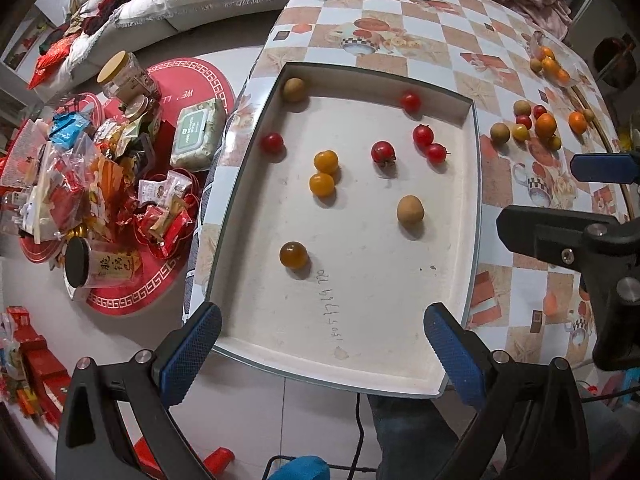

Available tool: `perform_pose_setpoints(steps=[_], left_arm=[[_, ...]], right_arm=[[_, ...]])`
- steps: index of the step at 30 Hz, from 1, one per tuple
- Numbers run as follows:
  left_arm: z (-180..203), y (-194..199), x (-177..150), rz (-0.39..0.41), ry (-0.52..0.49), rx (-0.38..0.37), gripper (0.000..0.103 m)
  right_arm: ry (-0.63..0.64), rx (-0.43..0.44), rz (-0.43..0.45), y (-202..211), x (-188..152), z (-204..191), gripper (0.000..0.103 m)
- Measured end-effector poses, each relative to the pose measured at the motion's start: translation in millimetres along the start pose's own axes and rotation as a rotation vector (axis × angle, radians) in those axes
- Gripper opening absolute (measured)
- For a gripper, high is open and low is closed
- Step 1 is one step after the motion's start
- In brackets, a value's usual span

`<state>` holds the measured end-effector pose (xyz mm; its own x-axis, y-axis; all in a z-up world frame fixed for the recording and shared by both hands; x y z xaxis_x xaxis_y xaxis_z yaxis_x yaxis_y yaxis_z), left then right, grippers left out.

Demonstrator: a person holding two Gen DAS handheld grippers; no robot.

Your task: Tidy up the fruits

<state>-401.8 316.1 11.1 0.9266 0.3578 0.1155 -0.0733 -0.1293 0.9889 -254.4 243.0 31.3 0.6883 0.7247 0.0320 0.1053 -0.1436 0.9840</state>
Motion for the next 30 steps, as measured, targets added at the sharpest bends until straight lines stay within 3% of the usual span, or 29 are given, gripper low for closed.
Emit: perform_pose_setpoints(steps=[30], left_arm=[[10,-1,3,0.012,-0.056,-0.012,0.102]], right_arm=[[0.004,-0.012,-0.015,-11,-4,-2,0.103]])
Point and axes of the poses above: each gripper's, at about its wrist camera, not at the fingertips, and y roughly against the way its jaws point, z to its right, x to its top, the point moved 9 cm from there along -y, roughly the way its jaws point, and after that the axes turned 15 degrees about -y, right-handed, at the moved point
